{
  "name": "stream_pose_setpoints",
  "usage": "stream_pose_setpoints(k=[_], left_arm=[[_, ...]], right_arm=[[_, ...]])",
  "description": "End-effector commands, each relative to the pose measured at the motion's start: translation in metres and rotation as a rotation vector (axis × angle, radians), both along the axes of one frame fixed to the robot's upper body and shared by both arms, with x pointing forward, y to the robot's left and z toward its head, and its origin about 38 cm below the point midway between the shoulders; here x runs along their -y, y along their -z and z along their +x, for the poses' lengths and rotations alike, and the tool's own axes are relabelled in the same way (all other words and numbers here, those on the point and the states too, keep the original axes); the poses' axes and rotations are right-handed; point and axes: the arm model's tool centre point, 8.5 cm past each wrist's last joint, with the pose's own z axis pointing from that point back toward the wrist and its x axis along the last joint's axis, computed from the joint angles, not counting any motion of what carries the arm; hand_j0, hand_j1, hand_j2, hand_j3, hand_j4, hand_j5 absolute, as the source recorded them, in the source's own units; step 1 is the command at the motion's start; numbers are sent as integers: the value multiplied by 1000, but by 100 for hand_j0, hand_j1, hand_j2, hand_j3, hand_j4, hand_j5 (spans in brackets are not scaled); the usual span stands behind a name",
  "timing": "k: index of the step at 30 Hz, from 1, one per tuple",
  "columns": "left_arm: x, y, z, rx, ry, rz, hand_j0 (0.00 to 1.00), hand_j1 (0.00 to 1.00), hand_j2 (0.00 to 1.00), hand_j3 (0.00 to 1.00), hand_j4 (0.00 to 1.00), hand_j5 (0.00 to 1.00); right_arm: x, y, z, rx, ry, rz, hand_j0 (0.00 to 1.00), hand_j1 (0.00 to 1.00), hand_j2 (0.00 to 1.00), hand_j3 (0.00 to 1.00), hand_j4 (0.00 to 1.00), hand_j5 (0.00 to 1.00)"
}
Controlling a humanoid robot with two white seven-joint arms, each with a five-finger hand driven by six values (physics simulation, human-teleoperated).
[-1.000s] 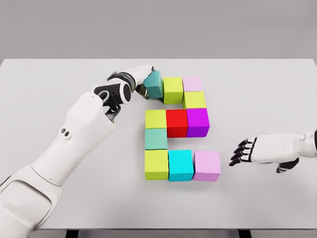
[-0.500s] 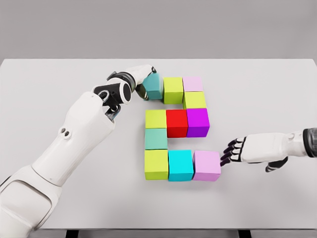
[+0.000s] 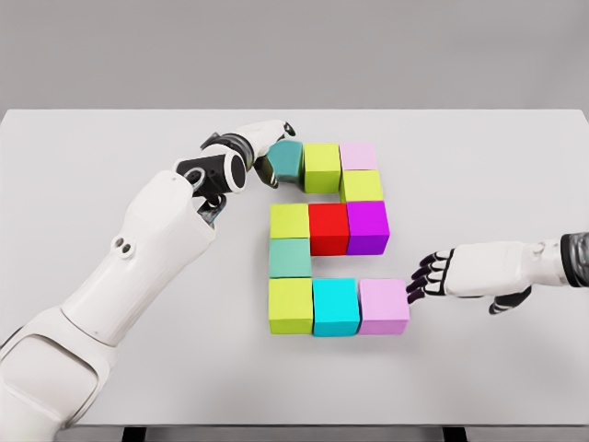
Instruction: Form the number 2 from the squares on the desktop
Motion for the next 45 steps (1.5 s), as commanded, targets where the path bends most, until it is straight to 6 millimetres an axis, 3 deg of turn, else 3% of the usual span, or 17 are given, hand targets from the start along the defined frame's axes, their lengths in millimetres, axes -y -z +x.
stream_pose_setpoints(k=[1, 45], left_arm=[[0, 0, 0, 4, 2, 2, 91, 91, 91, 91, 91, 91], [-8, 7, -1, -12, -10, 4, 97, 97, 97, 97, 97, 97]], right_arm=[[0, -1, 1, -1, 4, 7, 100, 100, 100, 100, 100, 100], [-2, 1, 0, -4, 3, 11, 100, 100, 100, 100, 100, 100]])
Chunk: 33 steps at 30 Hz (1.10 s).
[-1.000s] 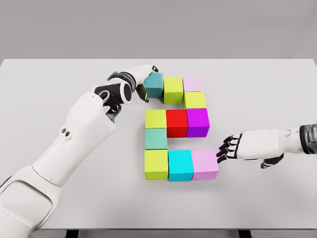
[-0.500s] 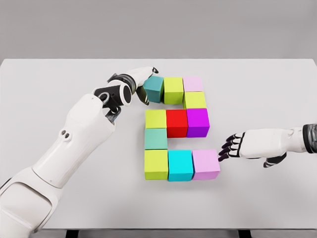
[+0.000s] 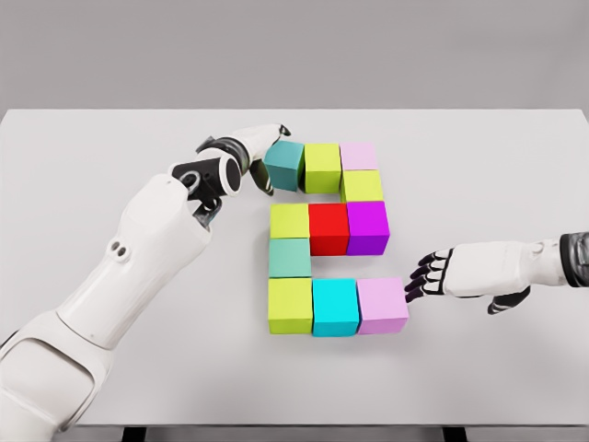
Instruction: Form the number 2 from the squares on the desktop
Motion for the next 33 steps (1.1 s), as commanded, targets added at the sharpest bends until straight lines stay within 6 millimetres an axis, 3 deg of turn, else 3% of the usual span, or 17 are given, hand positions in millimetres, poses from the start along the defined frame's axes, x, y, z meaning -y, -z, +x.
stream_pose_setpoints(k=[1, 14, 29, 31, 32, 33], left_arm=[[0, 1, 0, 1, 0, 5, 97, 97, 97, 97, 97, 97], [1, 1, 0, 2, 6, 15, 97, 97, 97, 97, 97, 97], [2, 2, -3, 6, 11, 10, 97, 97, 97, 97, 97, 97], [0, 7, -5, -3, 8, 11, 97, 97, 97, 97, 97, 97], [-3, 6, -5, 1, 7, 13, 97, 97, 97, 97, 97, 97], [-4, 4, -5, 6, 8, 12, 97, 97, 97, 97, 97, 97]], right_arm=[[-1, 0, 0, -2, 2, 5, 100, 100, 100, 100, 100, 100], [-2, 1, 0, -4, -1, 8, 100, 100, 100, 100, 100, 100], [10, -2, -2, 0, 20, -22, 100, 100, 100, 100, 100, 100], [17, -7, 0, 13, 33, -36, 100, 100, 100, 100, 100, 100], [26, -20, 3, 48, 55, -43, 100, 100, 100, 100, 100, 100], [33, -46, 12, 120, 83, -30, 100, 100, 100, 100, 100, 100]])
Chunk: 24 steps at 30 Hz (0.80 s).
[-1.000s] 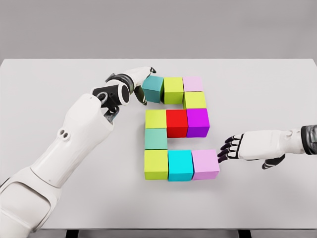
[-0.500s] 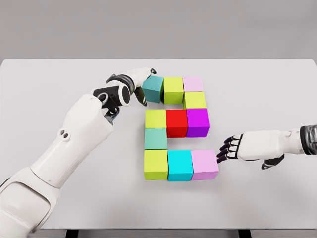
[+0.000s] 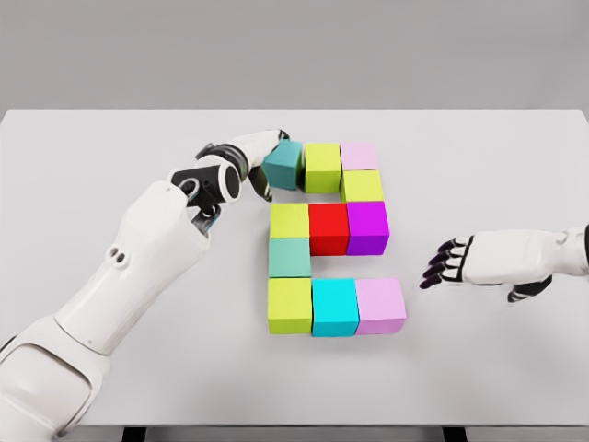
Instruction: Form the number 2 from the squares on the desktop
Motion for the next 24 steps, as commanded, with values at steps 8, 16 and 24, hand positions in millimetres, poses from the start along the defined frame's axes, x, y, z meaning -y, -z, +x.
stream_pose_setpoints(k=[8, 16, 24], left_arm=[[-3, -3, 0, 11, 1, 2, 97, 97, 97, 97, 97, 97], [-3, -4, 0, 13, 2, -1, 97, 97, 97, 97, 97, 97], [-9, -6, -2, 22, 0, 1, 97, 97, 97, 97, 97, 97]], right_arm=[[29, -47, 45, 55, 230, 390, 100, 100, 100, 100, 100, 100], [77, -25, 15, 98, 430, 617, 100, 100, 100, 100, 100, 100], [66, -21, 10, 72, 397, 621, 100, 100, 100, 100, 100, 100]])
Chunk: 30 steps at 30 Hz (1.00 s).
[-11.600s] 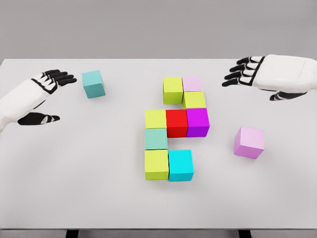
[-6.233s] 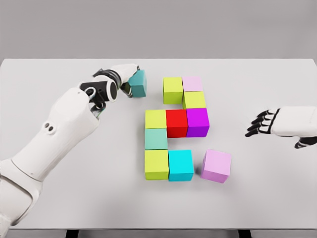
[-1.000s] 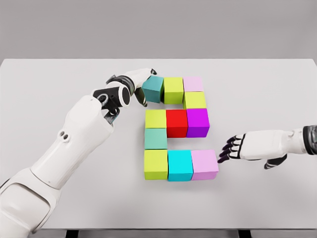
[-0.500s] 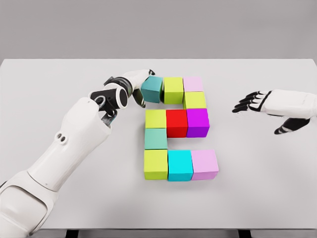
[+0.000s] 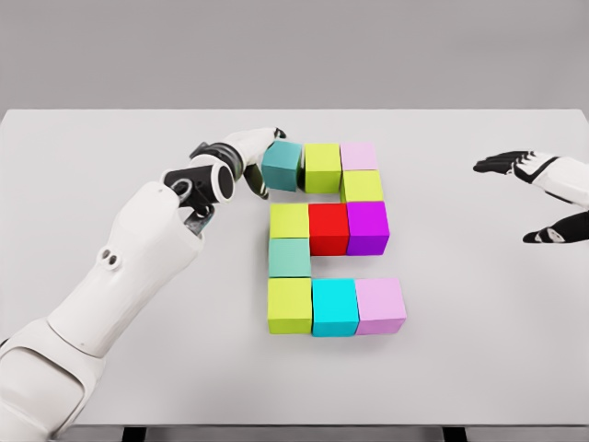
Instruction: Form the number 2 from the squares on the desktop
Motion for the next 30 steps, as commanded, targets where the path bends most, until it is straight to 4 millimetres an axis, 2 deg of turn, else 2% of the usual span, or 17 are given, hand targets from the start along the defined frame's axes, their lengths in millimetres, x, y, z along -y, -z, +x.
stream_pose_setpoints(k=[1, 3, 10, 16, 19, 20, 22, 24, 25, 27, 30], left_arm=[[-3, -1, 0, 4, -1, 4, 97, 97, 97, 97, 97, 97], [-3, -2, 0, 9, 1, 2, 97, 97, 97, 97, 97, 97], [-25, -4, 3, 20, -23, 30, 99, 99, 99, 99, 99, 99], [-30, -6, 3, 29, -29, 41, 99, 99, 99, 99, 99, 99], [-43, -5, 4, 29, -41, 66, 99, 99, 99, 99, 99, 99], [-53, -6, 4, 37, -46, 86, 100, 100, 100, 100, 100, 100], [-74, -17, 2, 30, -31, 78, 100, 100, 100, 100, 100, 100], [-85, -27, 3, -20, 18, 91, 100, 100, 100, 100, 100, 100], [-101, -39, 6, -78, 37, 92, 100, 100, 100, 100, 100, 100], [-108, -44, 5, -133, 54, 90, 100, 100, 100, 100, 100, 100], [-114, -39, 4, -149, 49, 108, 100, 100, 100, 100, 100, 100]], right_arm=[[-13, 6, -3, -18, -38, 6, 100, 100, 100, 100, 100, 100], [-16, 12, -3, -36, -46, 3, 100, 100, 100, 100, 100, 100], [-13, 12, -4, -42, -43, -4, 100, 100, 100, 100, 100, 100], [-13, 14, -5, -47, -43, -5, 100, 100, 100, 100, 100, 100], [-14, 14, -6, -47, -45, -5, 100, 100, 100, 100, 100, 100], [-14, 14, -6, -49, -46, -5, 100, 100, 100, 100, 100, 100], [-14, 15, -7, -51, -46, -5, 100, 100, 100, 100, 100, 100], [-14, 16, -7, -54, -47, -7, 100, 100, 100, 100, 100, 100], [-14, 16, -7, -54, -47, -7, 100, 100, 100, 100, 100, 100], [-14, 16, -7, -54, -47, -7, 100, 100, 100, 100, 100, 100], [-14, 16, -7, -54, -47, -7, 100, 100, 100, 100, 100, 100]])
